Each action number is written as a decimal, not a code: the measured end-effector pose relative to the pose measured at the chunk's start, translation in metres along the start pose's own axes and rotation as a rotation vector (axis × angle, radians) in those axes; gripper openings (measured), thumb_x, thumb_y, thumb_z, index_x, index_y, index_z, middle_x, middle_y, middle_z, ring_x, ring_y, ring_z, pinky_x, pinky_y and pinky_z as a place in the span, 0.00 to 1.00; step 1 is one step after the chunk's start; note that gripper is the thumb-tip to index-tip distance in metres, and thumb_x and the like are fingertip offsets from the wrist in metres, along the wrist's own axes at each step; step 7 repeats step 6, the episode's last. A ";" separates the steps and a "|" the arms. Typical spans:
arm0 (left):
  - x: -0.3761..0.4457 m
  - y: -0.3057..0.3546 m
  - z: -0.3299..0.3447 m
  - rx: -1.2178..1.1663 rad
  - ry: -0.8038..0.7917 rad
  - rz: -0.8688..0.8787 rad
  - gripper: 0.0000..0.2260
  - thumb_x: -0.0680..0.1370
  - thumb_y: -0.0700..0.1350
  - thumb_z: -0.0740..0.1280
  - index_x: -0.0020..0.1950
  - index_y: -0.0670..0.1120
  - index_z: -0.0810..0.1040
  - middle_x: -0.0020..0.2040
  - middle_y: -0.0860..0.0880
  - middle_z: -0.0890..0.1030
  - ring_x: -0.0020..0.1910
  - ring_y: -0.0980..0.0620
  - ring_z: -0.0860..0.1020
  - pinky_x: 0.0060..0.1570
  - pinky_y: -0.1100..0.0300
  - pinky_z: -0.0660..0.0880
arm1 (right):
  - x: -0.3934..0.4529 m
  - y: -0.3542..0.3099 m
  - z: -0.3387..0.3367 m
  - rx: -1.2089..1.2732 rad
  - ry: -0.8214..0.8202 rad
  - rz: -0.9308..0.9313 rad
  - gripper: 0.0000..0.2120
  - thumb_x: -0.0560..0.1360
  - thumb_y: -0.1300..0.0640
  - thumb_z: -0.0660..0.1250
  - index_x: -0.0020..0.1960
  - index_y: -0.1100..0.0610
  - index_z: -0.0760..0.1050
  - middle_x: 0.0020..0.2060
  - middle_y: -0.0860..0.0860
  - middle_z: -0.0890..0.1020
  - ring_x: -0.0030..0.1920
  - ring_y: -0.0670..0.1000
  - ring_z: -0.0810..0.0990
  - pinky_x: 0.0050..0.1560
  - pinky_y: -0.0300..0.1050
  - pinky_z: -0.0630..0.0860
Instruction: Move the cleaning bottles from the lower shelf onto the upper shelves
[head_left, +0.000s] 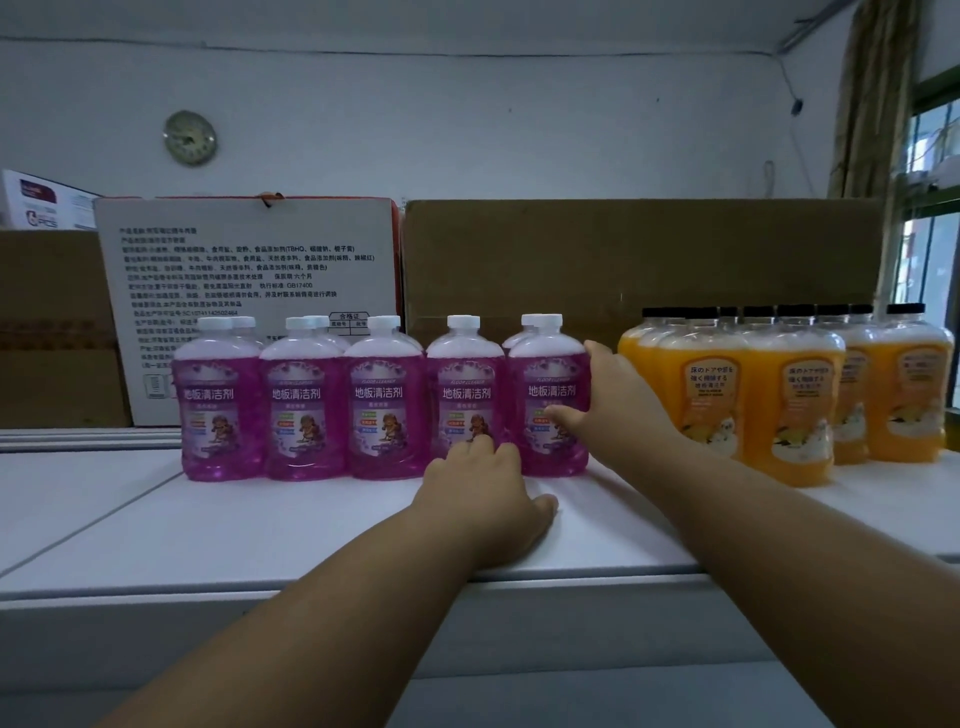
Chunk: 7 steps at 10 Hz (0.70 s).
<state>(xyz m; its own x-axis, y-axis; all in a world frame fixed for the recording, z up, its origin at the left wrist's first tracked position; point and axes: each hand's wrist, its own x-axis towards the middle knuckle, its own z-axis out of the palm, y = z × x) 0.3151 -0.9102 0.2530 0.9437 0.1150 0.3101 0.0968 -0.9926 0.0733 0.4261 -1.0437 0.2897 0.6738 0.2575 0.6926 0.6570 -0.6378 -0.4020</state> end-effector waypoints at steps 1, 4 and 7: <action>0.001 -0.001 0.001 0.005 -0.003 0.013 0.27 0.78 0.65 0.57 0.69 0.49 0.68 0.67 0.45 0.71 0.66 0.43 0.68 0.64 0.45 0.65 | -0.002 -0.002 -0.001 -0.013 0.011 0.005 0.32 0.70 0.49 0.77 0.68 0.55 0.67 0.57 0.52 0.75 0.56 0.51 0.77 0.56 0.48 0.78; -0.003 0.001 -0.002 -0.012 0.031 0.036 0.23 0.78 0.63 0.58 0.65 0.50 0.70 0.62 0.46 0.74 0.60 0.44 0.72 0.62 0.44 0.69 | -0.035 -0.011 -0.015 -0.147 0.080 -0.078 0.41 0.70 0.42 0.74 0.75 0.51 0.57 0.64 0.52 0.70 0.63 0.51 0.72 0.58 0.42 0.69; -0.039 0.006 -0.018 -0.153 0.289 0.114 0.14 0.78 0.61 0.64 0.56 0.53 0.74 0.49 0.54 0.75 0.47 0.53 0.72 0.50 0.56 0.72 | -0.077 -0.037 -0.058 -0.293 0.167 -0.222 0.32 0.72 0.39 0.70 0.70 0.46 0.61 0.60 0.48 0.72 0.59 0.48 0.72 0.55 0.42 0.67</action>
